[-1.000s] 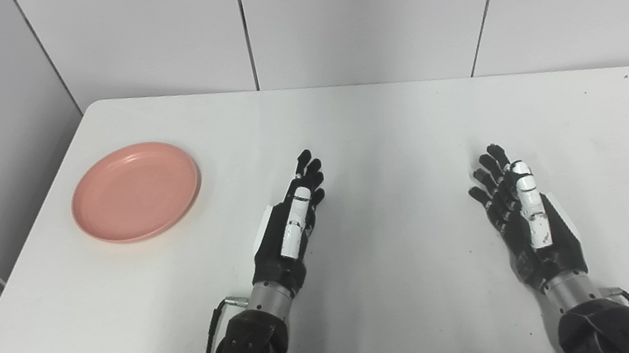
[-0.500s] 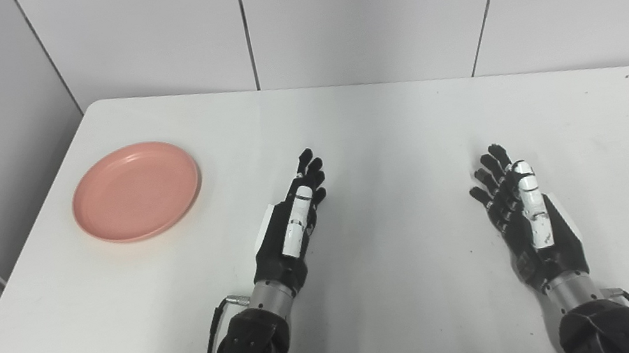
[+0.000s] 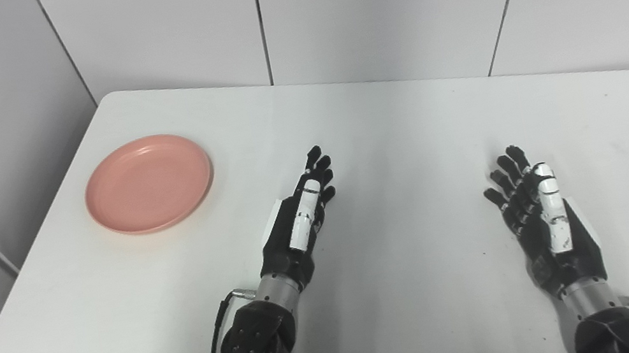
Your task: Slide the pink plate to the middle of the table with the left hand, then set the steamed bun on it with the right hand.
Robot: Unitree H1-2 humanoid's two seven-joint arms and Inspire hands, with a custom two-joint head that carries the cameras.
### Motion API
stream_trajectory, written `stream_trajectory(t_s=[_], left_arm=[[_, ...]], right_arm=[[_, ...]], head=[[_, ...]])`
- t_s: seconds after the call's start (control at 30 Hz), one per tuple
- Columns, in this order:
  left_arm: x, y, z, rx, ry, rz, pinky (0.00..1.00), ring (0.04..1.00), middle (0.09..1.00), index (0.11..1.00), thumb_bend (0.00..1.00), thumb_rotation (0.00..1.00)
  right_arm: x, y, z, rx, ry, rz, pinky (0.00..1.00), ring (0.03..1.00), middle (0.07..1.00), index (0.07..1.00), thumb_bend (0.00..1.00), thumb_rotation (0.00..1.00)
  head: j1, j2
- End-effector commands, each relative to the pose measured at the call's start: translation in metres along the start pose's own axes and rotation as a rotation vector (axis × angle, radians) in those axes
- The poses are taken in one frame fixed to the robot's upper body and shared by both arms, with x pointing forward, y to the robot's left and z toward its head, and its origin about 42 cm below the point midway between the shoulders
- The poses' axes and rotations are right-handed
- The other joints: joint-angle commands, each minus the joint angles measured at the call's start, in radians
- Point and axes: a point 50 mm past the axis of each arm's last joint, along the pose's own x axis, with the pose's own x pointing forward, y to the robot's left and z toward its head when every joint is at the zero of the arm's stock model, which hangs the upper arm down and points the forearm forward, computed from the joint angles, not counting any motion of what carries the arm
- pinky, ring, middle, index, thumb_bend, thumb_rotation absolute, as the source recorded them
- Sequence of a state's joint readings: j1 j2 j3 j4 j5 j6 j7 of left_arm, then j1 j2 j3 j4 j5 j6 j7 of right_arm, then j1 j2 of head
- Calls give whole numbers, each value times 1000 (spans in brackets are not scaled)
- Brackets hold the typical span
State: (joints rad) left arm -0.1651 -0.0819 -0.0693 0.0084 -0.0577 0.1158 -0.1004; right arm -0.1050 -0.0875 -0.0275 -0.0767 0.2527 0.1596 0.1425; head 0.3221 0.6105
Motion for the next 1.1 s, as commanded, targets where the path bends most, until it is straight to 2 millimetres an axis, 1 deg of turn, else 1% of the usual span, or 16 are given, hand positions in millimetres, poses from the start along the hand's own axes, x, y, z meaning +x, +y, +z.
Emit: stream_trajectory(t_s=[0.0,0.07,0.17,0.3,0.47,0.63,0.77,0.83,0.97,1.07], left_arm=[[17,2,41,19,-122,-5,1000,994,996,1000,475,1000],[20,6,54,13,-151,9,985,975,981,1000,504,1000],[24,13,72,16,-198,26,997,973,974,995,538,1000],[26,25,97,32,-263,46,1000,970,968,987,525,1000],[23,38,122,41,-323,79,1000,963,968,985,530,1000],[17,49,142,25,-383,110,1000,964,971,980,512,1000],[13,65,160,22,-434,144,999,969,969,976,498,1000],[13,72,165,23,-452,160,1000,970,969,979,493,1000],[15,89,174,25,-472,195,971,962,967,976,496,1000],[16,105,183,36,-486,241,968,957,964,980,487,1000]], right_arm=[[2,0,4,-13,-17,8,1000,1000,1000,1000,231,1000],[2,-1,4,-9,-24,17,1000,1000,1000,1000,216,1000],[3,-3,3,-1,-24,23,1000,1000,1000,1000,219,1000],[3,-1,4,4,-20,20,1000,1000,1000,1000,219,1000],[3,-1,4,4,-16,23,1000,1000,1000,1000,225,1000],[3,-1,4,7,-17,33,1000,1000,1000,1000,218,1000],[4,-4,2,12,-19,37,1000,1000,1000,1000,229,1000],[4,-5,2,12,-18,42,1000,1000,1000,1000,231,1000],[4,-6,2,17,-21,39,1000,1000,1000,1000,216,1000],[3,-7,2,5,-25,41,1000,1000,1000,1000,206,1000]], head=[[6,-2],[9,-2],[12,-2],[14,-4],[18,-5],[26,-8],[35,-9],[44,-10],[60,-12],[78,-14]])
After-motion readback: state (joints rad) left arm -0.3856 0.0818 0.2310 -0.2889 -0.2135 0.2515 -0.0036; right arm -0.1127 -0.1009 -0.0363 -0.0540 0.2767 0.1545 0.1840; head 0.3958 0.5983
